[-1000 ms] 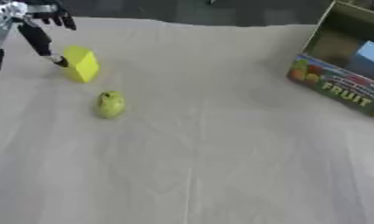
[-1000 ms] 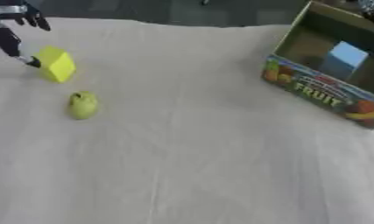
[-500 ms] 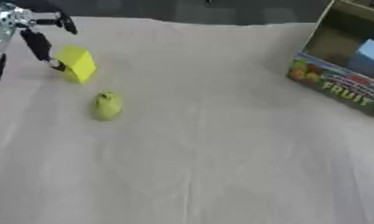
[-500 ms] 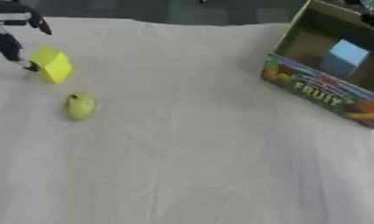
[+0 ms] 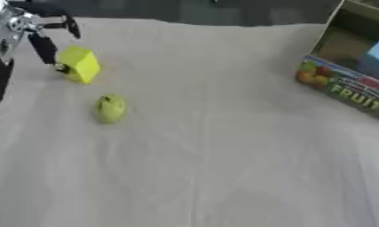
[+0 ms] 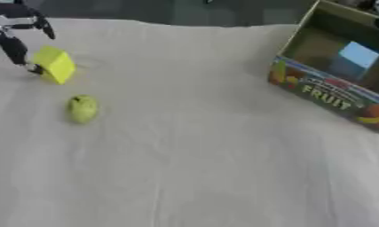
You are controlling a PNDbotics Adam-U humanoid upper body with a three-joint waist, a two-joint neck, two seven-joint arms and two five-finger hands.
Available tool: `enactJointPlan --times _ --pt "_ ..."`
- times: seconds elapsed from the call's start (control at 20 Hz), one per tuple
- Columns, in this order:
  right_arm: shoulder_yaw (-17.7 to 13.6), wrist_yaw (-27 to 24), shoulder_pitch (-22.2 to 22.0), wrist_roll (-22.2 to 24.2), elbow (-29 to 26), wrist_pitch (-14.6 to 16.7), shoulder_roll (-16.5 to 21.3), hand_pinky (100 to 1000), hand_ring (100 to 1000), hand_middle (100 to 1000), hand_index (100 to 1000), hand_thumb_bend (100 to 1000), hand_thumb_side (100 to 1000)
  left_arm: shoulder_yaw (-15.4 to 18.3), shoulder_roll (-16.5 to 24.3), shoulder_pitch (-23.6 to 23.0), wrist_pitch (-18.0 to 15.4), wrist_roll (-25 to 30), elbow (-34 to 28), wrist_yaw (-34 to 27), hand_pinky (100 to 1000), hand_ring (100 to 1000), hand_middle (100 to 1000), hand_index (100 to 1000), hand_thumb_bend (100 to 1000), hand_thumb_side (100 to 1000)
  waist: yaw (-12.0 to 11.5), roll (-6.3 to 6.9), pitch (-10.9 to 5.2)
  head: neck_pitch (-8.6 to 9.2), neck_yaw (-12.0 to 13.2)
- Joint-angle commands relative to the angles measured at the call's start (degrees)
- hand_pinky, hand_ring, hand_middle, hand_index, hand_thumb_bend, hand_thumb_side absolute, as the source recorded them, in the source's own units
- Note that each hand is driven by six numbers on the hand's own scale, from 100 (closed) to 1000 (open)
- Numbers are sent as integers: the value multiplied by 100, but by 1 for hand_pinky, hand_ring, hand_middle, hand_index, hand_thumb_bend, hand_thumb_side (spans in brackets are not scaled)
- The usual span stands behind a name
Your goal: Pick up the objects with one hand, pass them to the other hand, and then place them into the box on the other side of the table.
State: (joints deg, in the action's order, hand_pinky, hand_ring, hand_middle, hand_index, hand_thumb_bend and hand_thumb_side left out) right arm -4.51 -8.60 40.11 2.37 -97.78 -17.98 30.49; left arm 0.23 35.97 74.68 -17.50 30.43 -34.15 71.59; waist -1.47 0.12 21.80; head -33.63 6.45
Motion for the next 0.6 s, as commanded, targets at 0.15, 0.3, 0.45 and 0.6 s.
enactJointPlan --times 0.15,0.3,0.45,0.6 --pt "-48 -39 105 -26 -82 3 184 1000 1000 731 848 100 576 59 58 145 -6 239 91 -116 895 884 797 789 660 100 8 -13 -72 64 35" --pt "-49 -52 107 -45 -90 1 184 1000 1000 730 848 100 575 50 59 147 73 433 80 -69 893 886 800 787 662 100 29 -10 -56 68 46" --pt "-61 -51 95 -59 -93 2 191 1000 1000 730 847 100 576 73 59 140 137 466 66 -17 886 883 798 783 663 100 39 -12 -44 70 60" --pt "-63 -39 79 -61 -83 0 202 1000 1000 730 847 100 577 71 67 146 177 517 63 29 882 881 800 779 663 100 37 -10 -36 68 63"
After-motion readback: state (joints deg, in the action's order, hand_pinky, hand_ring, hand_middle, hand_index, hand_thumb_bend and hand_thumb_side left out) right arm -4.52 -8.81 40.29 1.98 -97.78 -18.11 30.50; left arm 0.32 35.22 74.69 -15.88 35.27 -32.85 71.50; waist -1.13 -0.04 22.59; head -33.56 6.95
